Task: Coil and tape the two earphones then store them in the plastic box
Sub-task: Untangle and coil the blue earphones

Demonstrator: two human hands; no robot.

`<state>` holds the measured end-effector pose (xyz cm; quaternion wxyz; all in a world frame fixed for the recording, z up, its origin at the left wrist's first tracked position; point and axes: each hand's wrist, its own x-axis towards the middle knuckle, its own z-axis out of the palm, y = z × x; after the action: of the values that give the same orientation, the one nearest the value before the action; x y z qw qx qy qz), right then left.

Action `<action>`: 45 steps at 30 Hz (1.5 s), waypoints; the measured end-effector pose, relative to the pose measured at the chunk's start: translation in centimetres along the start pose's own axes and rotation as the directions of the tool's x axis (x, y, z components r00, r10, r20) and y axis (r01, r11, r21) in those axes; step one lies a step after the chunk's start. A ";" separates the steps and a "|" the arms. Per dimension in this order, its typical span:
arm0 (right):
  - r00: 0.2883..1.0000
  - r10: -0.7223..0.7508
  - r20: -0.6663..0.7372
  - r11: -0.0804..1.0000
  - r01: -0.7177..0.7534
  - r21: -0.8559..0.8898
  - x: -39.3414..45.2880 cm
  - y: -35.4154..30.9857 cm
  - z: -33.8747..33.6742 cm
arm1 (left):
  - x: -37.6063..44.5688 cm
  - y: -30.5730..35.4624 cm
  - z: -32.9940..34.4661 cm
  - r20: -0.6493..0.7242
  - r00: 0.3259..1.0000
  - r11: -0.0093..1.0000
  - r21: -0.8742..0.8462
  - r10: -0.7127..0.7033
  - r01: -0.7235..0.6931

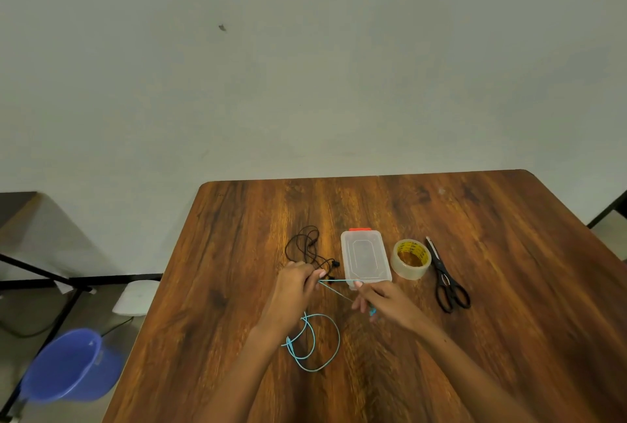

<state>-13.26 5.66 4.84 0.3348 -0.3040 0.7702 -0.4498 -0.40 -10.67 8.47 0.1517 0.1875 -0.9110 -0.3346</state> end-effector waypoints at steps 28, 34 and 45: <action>0.998 -0.063 -0.026 0.996 0.061 -0.067 0.6 1.2 -0.8 | 0.0 -0.1 -0.5 -0.014 1.000 1.000 -0.001 0.003 -0.003; 0.996 -0.077 -0.036 0.992 0.073 -0.102 0.2 1.0 -1.1 | 0.1 -0.2 -0.9 -0.020 1.000 1.000 0.023 0.005 -0.005; 0.991 -0.018 0.135 0.990 0.037 -0.137 0.3 1.7 -1.9 | -0.2 -0.4 -0.8 -0.037 0.999 1.000 0.027 0.012 -0.011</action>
<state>-15.28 7.05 3.94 0.3572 -0.3664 0.7713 -0.3784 0.21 -11.30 8.75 0.1680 0.1903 -0.9135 -0.3179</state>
